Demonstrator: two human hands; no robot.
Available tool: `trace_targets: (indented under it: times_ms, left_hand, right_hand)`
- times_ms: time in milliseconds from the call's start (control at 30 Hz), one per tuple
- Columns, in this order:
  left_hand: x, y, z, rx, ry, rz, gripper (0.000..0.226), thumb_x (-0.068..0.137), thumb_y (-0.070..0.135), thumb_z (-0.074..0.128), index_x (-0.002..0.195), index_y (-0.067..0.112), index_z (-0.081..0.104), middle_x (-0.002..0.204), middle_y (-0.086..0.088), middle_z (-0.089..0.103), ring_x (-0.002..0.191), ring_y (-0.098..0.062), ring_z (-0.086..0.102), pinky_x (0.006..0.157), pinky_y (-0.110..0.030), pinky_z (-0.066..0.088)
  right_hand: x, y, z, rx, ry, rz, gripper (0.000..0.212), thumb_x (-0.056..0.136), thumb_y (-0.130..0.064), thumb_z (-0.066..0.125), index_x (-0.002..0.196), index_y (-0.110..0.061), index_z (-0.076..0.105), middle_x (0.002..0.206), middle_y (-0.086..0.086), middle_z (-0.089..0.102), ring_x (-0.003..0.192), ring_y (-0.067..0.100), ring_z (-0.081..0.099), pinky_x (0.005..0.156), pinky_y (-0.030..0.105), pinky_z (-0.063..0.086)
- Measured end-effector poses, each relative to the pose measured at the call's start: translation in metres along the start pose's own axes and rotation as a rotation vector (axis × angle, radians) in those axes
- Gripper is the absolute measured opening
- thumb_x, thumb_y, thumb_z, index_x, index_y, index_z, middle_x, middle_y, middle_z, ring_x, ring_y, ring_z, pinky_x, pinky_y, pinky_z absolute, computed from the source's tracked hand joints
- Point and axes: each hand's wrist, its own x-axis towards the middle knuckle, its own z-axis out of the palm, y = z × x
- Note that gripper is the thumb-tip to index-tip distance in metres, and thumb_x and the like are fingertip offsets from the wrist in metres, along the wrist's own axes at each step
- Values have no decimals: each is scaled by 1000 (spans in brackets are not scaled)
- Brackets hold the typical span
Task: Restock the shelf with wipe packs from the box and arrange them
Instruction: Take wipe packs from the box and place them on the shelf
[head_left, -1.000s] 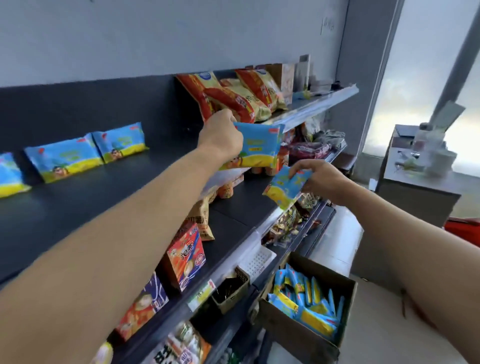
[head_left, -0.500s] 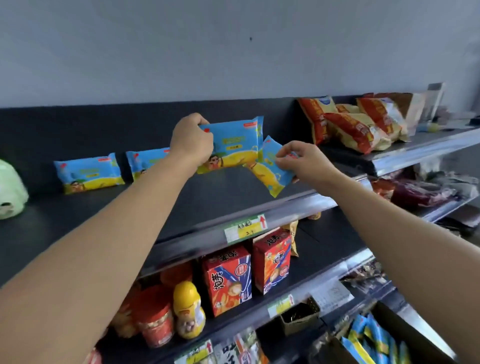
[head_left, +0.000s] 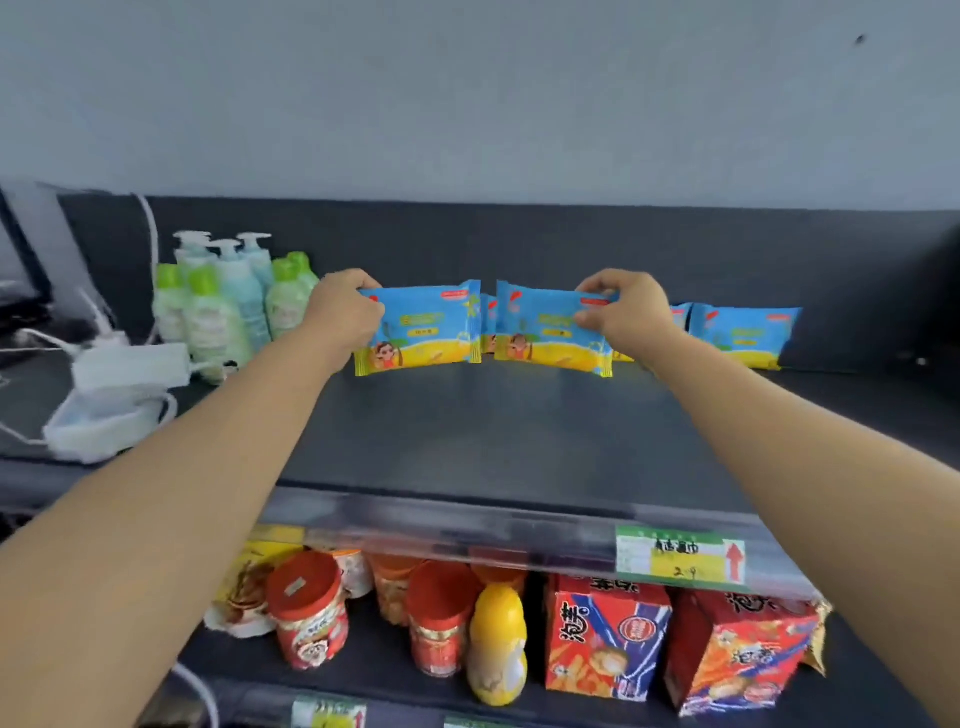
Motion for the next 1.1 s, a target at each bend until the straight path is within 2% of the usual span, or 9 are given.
trace_targets:
  times_ms: [133,300,467,600,667,767,933,1033,1100]
  left_hand:
    - [10,-14,5,39,5,-56,21,90,-4,47,98,9,61,95,-12,52,83,-23,49,47,-21,35]
    - [35,-23,20,27,-63,-108,23,93,-3,47,107,7,62,105,-15,55,85,-22,51,45,-19,42]
    - [68,-38,36,-9,-105,-139,28,92,-4,47,113,6,62,126,-18,54,90,-25,54,76,-36,54]
    - [85,-47,46,40,-128,-109,30,91,-8,46,112,7,61,126,-17,52,90,-23,50,53,-23,43]
    - [90,-50,49,63,-134,-110,33,89,-10,51,116,7,58,128,-15,49,91,-22,49,48,-20,39]
    - [97,-57,50,74,-127,-91,30,85,-10,57,108,9,56,125,-14,50,89,-22,49,47,-20,38]
    - [107,-64,51,75,-81,-61,32,83,-8,62,111,4,55,124,-14,52,93,-21,53,70,-26,44]
    - [111,-67,53,57,-91,-27,26,82,-7,65,101,8,56,119,-15,56,98,-26,59,69,-29,47]
    - [113,-69,55,47,-90,-13,25,82,-6,65,95,12,53,117,-14,57,105,-29,60,69,-30,49]
  right_hand:
    - [22,14,17,-1,-38,30,21,84,-3,64,104,-10,66,99,6,54,79,22,56,70,29,47]
    - [40,25,32,7,-74,103,25,86,-5,65,110,-12,65,124,15,51,82,23,55,74,31,50]
    - [57,32,46,-19,-63,153,23,86,-7,65,108,-15,65,129,14,49,94,32,63,70,31,50]
    - [65,36,58,-31,-47,174,23,86,-8,66,108,-15,66,130,13,49,97,36,64,75,35,54]
    - [69,38,62,-57,-33,156,23,87,-10,65,109,-15,66,125,9,50,79,29,63,61,27,53]
    - [75,40,69,-109,-11,130,25,88,-11,63,112,-14,66,112,5,42,54,16,43,43,17,37]
    - [82,36,80,-208,49,122,24,90,-11,61,113,-17,65,127,11,36,77,28,52,61,28,46]
    - [86,39,85,-253,84,126,26,90,-14,60,115,-21,64,128,11,36,104,34,54,89,37,50]
    - [87,39,88,-263,103,130,26,90,-13,60,114,-23,64,127,9,36,111,31,50,95,43,48]
